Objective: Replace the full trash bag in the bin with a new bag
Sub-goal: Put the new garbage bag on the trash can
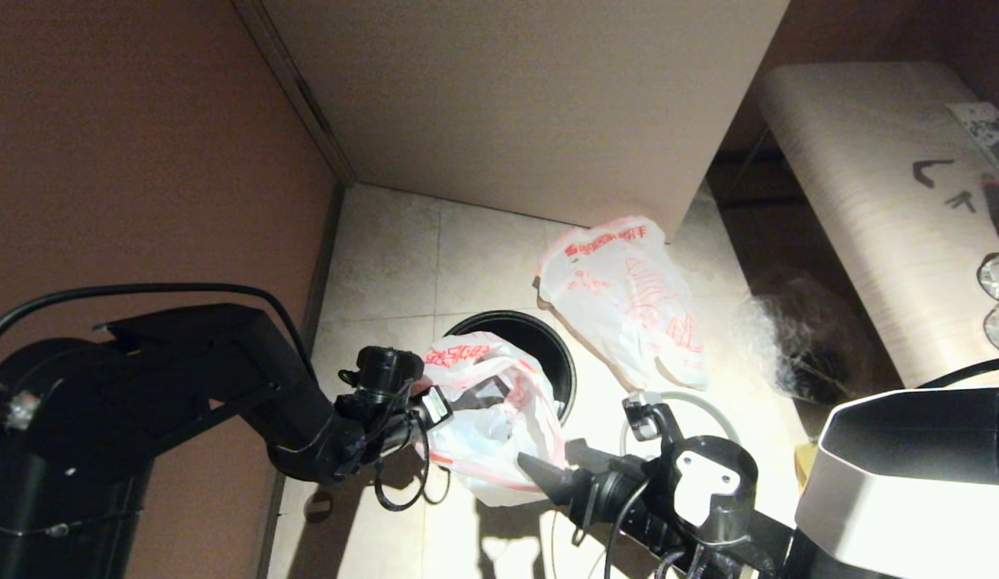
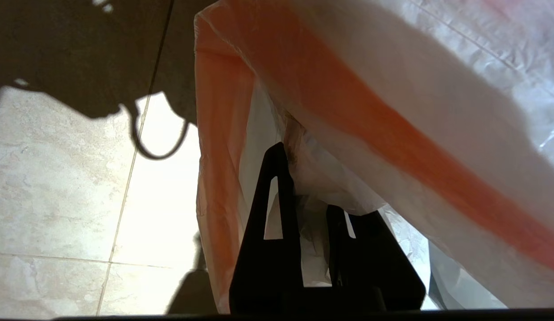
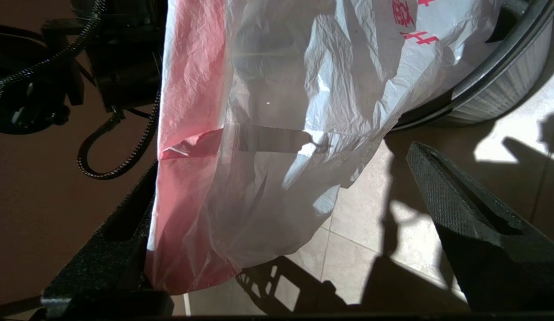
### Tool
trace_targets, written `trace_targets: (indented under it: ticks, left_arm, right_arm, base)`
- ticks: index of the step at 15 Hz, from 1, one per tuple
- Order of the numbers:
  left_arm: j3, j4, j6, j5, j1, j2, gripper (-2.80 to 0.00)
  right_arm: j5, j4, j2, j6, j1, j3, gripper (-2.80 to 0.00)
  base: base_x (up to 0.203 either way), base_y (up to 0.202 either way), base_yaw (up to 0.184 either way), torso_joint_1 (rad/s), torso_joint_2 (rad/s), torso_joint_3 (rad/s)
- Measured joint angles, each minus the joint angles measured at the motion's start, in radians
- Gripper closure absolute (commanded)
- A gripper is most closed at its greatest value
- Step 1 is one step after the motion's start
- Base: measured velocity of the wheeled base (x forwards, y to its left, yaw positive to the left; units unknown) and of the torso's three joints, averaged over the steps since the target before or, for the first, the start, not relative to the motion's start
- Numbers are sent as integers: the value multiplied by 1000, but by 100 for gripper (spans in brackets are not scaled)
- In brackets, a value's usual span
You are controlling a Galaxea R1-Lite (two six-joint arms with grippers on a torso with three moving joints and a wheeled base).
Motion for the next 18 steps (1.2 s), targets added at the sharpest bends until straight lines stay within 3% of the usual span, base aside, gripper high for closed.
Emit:
trace_targets:
  ticks: [18]
  left_arm:
    - [-7,0,10,-2,6,-3,0]
  right_arm:
    - [74,0,-124,79,-4,61,-280]
  base:
    - [0,0,0,0,0,0]
